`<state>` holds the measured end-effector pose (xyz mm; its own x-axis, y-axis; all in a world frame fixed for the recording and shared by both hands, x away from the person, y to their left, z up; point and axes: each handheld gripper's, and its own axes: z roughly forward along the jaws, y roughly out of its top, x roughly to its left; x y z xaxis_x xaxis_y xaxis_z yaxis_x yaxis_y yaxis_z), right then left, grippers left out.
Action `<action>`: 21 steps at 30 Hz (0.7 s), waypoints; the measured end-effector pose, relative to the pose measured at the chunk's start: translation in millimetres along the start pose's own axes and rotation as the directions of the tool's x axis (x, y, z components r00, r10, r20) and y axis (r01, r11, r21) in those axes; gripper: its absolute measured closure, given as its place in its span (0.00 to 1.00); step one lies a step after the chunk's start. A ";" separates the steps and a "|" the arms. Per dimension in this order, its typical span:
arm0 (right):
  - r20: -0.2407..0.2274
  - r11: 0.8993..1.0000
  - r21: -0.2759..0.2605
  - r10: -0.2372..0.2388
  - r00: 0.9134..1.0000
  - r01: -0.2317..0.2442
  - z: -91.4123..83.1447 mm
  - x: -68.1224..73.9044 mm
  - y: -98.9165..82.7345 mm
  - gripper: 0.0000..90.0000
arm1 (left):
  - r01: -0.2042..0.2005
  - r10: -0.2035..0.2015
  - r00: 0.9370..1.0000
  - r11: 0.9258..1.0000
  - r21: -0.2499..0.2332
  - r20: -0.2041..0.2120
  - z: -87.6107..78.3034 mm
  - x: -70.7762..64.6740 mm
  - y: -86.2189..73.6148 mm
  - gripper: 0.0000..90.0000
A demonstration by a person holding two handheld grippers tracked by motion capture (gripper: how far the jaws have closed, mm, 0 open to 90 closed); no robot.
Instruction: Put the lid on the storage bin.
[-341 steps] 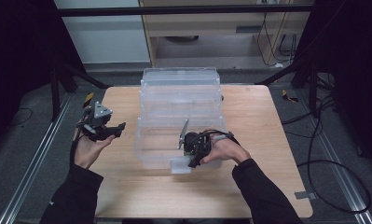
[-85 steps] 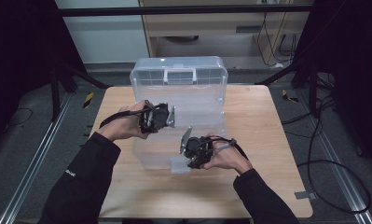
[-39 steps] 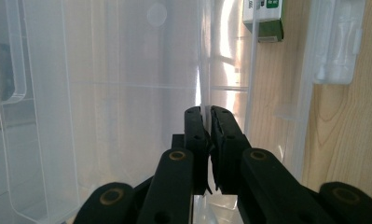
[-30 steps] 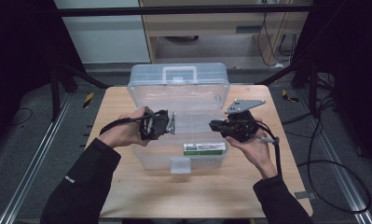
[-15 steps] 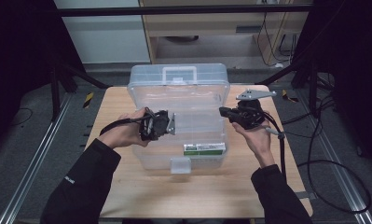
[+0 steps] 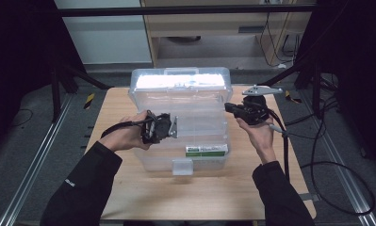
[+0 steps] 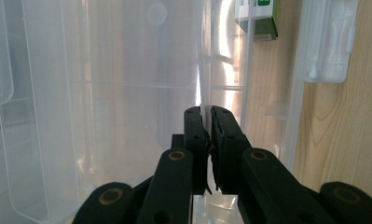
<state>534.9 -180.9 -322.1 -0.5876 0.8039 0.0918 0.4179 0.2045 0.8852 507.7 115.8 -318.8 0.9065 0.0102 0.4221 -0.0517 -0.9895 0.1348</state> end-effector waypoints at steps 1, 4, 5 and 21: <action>0.000 1.000 0.001 0.004 1.000 -0.004 -0.5 -0.5 0.2 1.00 | 0.001 -0.001 1.000 1.000 0.000 0.001 0.0 -0.1 -0.1 0.94; 0.009 1.000 0.014 0.005 1.000 -0.005 0.0 -1.9 -0.3 1.00 | 0.000 0.000 1.000 1.000 0.004 0.005 0.5 -0.9 0.6 0.94; 0.010 1.000 0.014 0.010 1.000 -0.010 0.3 -2.5 -0.7 1.00 | 0.000 0.000 1.000 1.000 0.004 0.006 0.6 -1.2 0.6 0.94; 0.004 1.000 0.007 0.020 1.000 -0.020 -2.3 -5.8 -5.9 1.00 | -0.016 0.016 1.000 1.000 0.021 0.000 3.4 -10.2 2.0 0.93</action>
<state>534.3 -188.0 -326.7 -0.5767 0.8098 0.1078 0.4342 0.1921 0.8801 499.7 113.2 -325.8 0.9057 -0.0060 0.4240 -0.0575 -0.9924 0.1087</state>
